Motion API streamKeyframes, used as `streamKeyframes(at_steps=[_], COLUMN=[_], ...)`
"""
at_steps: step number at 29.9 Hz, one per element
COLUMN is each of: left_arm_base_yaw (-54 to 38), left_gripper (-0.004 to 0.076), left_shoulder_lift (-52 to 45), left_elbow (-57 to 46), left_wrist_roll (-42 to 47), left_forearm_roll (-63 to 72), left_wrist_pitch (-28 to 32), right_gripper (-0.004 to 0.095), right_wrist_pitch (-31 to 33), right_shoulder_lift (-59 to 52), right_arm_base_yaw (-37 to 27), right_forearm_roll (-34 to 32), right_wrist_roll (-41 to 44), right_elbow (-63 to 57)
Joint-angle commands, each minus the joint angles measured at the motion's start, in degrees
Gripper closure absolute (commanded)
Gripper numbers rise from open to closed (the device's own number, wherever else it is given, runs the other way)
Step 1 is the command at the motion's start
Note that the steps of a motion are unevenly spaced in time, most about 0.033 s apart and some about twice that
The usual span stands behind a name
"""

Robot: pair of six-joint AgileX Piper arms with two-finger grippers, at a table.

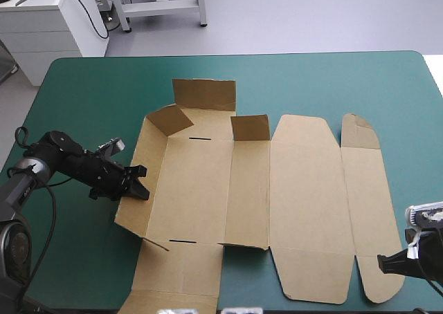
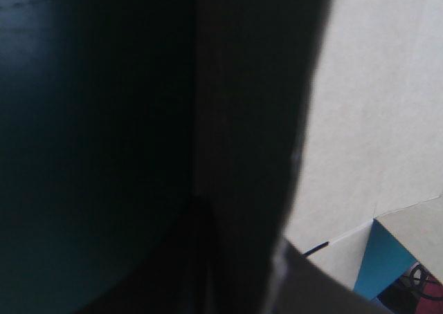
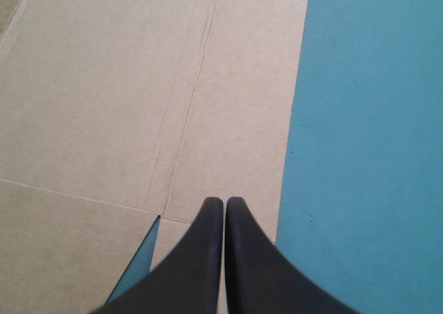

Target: Fold the box

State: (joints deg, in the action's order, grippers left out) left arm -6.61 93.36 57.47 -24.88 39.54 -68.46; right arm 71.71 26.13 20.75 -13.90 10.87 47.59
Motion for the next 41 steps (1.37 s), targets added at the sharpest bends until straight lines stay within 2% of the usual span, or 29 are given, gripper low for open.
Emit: streamKeyframes(at_steps=[1, 8, 14, 22, 24, 28, 33, 41], left_arm_base_yaw=[0.4, 0.4, 3.1, 17.9, 22.3, 31.2, 41.0, 48.7], left_gripper=[0.0731, 0.0731, 0.0731, 0.0731, 0.0731, 0.0731, 0.0731, 0.0731], left_shoulder_lift=[-1.9, -3.2, -4.7, -5.1, -5.1, -4.9, -3.4, -0.8], left_elbow=[1.2, 1.9, 12.4, 28.6, 31.2, 33.8, 34.0, 34.0], left_wrist_roll=[0.3, 0.3, 6.5, 6.9, 4.0, -1.8, -1.6, 0.5], left_forearm_roll=[2.6, 1.1, -14.0, -30.9, -36.2, -47.3, -62.3, -76.6], left_wrist_pitch=[-5.9, -5.9, -5.9, -5.6, -5.6, -5.5, -4.2, 5.6], right_gripper=[0.0910, 0.0910, 0.0910, 0.0910, 0.0910, 0.0910, 0.0910, 0.0910], right_wrist_pitch=[-1.1, -1.2, -1.5, -1.5, -1.5, -1.5, -1.5, -0.9], right_shoulder_lift=[0.6, 0.6, 0.6, 0.7, 0.7, 0.7, 0.7, 0.7], right_arm_base_yaw=[-0.2, -0.2, -0.2, -0.2, -0.2, -0.2, -0.2, -0.2], right_forearm_roll=[-1.8, -1.8, -1.8, -1.7, -1.7, -1.3, -0.6, -0.6], right_wrist_roll=[0.0, 0.0, 0.0, 0.0, 0.0, 0.0, 0.0, 0.0], right_elbow=[1.3, 1.3, 1.3, 1.3, 1.3, 1.3, 1.3, 1.3])
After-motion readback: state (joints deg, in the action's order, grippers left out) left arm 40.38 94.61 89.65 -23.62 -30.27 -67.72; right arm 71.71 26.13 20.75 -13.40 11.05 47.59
